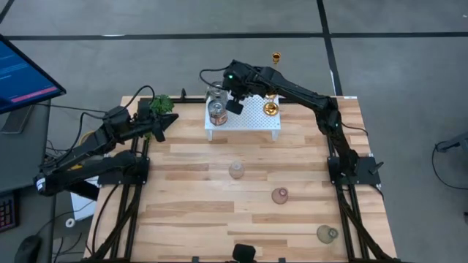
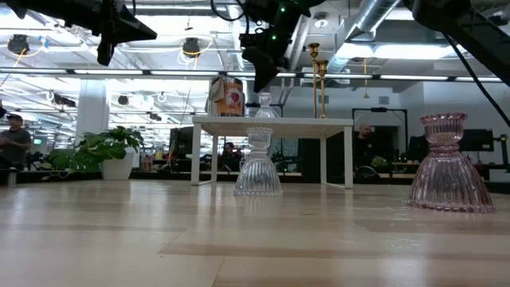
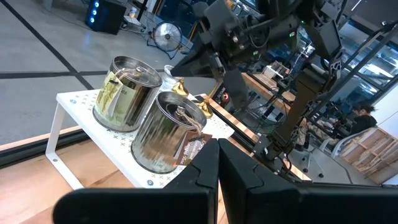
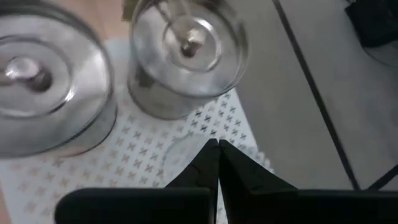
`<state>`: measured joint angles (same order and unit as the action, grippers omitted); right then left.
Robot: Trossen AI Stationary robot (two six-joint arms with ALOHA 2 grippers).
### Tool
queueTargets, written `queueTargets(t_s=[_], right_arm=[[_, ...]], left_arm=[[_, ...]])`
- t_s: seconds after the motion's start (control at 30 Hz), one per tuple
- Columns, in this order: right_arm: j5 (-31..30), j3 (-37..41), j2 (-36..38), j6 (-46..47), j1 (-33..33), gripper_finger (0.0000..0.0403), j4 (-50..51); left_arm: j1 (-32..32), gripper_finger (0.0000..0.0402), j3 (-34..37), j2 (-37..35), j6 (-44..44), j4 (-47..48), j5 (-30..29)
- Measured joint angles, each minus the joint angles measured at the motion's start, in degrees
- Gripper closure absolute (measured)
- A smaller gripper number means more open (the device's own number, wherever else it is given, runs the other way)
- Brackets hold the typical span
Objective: Pick & Place candle stick holders
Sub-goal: Put the top transparent candle holder on the shelf, then put the pink candle holder on the shelf
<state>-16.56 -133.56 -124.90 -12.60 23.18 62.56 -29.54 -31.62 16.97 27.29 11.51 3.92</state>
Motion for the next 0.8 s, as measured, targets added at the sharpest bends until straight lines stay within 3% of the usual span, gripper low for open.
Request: queueTargets(t_s=[0.23,0.43,0.63,0.8], right_arm=[[-0.61,-1.33,1.02,-1.12,-2.66,0.0403,-0.18],[-7.36,-1.33,11.91,-0.02,-8.8,0.0403,10.26],[-7.28,-1.21,19.87,15.1,-16.65,0.0403,27.02],[-0.6,3.74,25.91,27.63,-25.7,0.0403,27.14]], left_arm=[[0.0,0.0396,0.0,0.0,0.02,0.01,0.0],[0.0,0.0396,0.0,0.0,0.16,0.0,-0.01],[0.0,0.0396,0.0,0.01,0.21,0.01,0.68],[0.0,0.0396,0.01,0.01,0.5,0.02,0.81]])
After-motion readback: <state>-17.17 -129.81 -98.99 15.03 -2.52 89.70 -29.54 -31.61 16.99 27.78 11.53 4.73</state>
